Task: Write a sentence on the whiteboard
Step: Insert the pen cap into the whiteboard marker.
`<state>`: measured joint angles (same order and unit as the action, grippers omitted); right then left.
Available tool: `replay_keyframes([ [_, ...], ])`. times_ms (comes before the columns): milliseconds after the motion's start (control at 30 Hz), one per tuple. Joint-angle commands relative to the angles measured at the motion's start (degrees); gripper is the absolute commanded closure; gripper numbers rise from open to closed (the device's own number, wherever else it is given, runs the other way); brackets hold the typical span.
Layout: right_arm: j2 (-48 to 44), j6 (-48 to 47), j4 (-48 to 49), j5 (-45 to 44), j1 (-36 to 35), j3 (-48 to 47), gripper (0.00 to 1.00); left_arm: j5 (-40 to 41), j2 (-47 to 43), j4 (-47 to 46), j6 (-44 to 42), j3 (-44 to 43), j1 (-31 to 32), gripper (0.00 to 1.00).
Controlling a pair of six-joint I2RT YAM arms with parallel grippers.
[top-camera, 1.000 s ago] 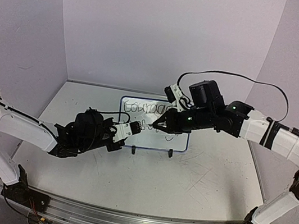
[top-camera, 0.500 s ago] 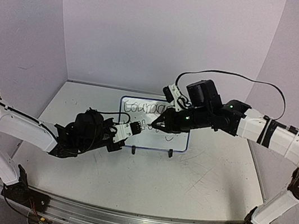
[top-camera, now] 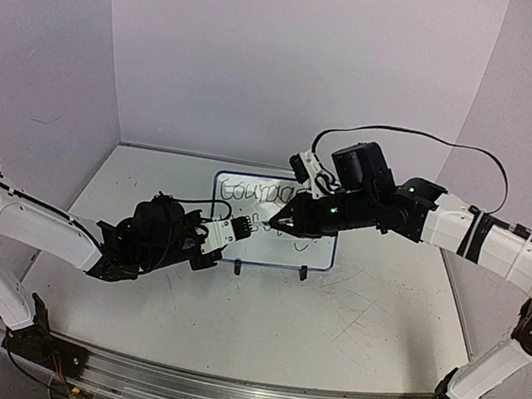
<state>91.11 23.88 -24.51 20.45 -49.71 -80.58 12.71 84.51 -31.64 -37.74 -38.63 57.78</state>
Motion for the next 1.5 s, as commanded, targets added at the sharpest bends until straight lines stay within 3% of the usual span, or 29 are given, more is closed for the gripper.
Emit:
replay_keyframes([
  [0,1.0,-0.4,0.4,0.3,-0.3,-1.2,1.00,0.8,0.1,-3.0,-0.7,-1.8,0.2,1.00],
  [667,8.6,-0.5,-2.4,3.8,-0.3,-7.3,1.00,0.9,-0.6,1.0,-4.7,-3.4,2.0,1.00],
  [967,14.9,1.9,-3.4,3.5,-2.1,-10.7,1.00,2.9,-0.1,1.9,-2.5,-6.1,3.1,1.00],
  [1167,19.0,4.9,1.7,5.4,-4.2,-10.2,1.00,3.8,-1.2,1.8,-4.3,-6.6,6.3,1.00],
  [1467,16.6,5.6,6.5,3.5,-4.6,-5.8,1.00,8.3,-5.6,1.9,-3.6,-3.7,10.9,1.00],
])
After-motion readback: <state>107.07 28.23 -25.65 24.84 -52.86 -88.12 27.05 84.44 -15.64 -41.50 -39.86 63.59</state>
